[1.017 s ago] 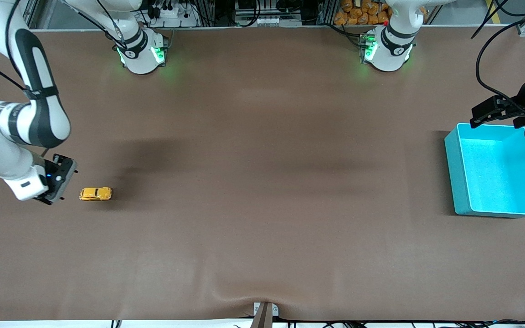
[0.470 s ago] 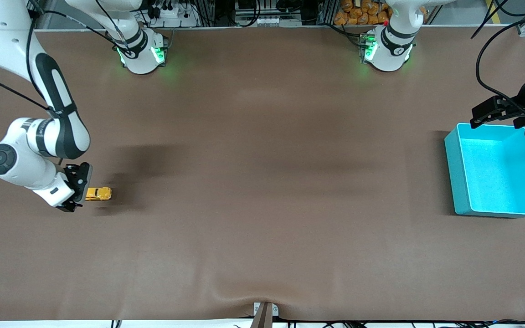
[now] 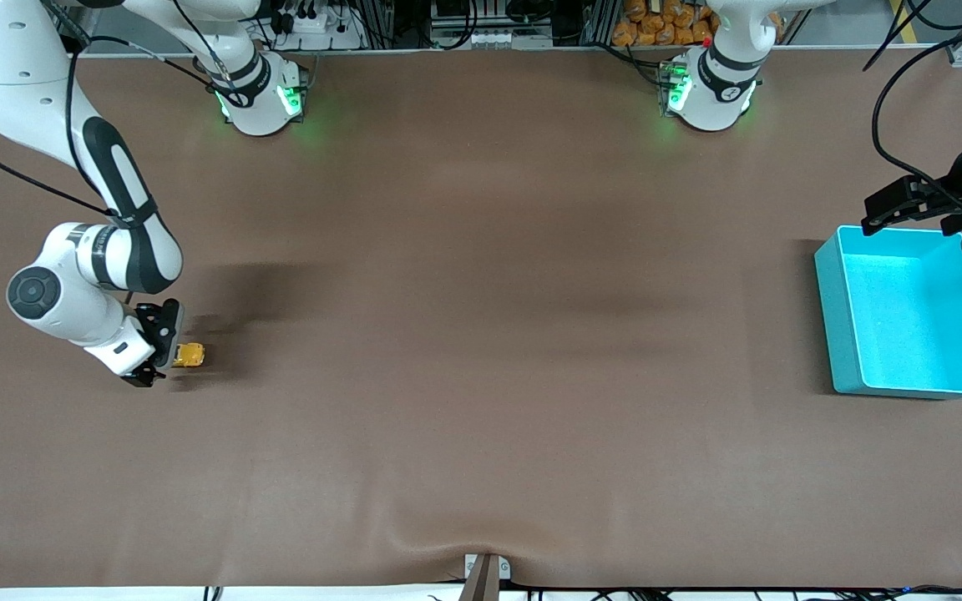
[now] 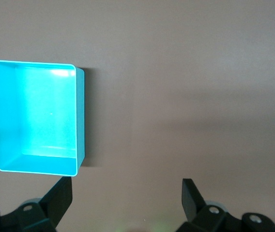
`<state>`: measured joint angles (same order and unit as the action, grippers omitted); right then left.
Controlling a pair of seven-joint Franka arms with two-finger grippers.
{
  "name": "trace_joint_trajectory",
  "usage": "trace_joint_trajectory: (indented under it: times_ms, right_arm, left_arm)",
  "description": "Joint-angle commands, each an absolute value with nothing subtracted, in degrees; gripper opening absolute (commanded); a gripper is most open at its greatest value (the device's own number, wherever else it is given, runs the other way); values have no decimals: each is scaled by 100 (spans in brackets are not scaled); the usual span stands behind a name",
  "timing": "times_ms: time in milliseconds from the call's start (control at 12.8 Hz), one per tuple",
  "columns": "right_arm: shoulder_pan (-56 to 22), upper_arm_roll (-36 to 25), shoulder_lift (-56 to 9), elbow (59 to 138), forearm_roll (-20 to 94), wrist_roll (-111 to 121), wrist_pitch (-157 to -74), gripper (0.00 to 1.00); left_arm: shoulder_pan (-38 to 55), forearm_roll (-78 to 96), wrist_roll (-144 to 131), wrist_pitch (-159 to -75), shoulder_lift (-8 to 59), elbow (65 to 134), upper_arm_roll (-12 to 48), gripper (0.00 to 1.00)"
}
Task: Wind and store yellow beetle car
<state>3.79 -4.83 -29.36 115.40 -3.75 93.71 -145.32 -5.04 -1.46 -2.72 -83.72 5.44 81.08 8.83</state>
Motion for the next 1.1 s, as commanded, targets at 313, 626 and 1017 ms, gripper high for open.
trace_joint_trajectory:
  times_ms: [313, 626, 1017]
  right_arm:
    - [519, -448, -2979, 11654, -431, 9404, -14643, 12]
    - [667, -448, -3164, 11628, -431, 9413, -14643, 12]
    - [1036, -448, -3506, 11470, -439, 9746, -14643, 13]
  left_arm:
    - [-510, -88, -290, -8429, 466, 8165, 879, 100]
    - [-510, -97, -299, -8429, 466, 8165, 879, 100]
    - [-510, -105, -369, -8429, 483, 8165, 870, 100]
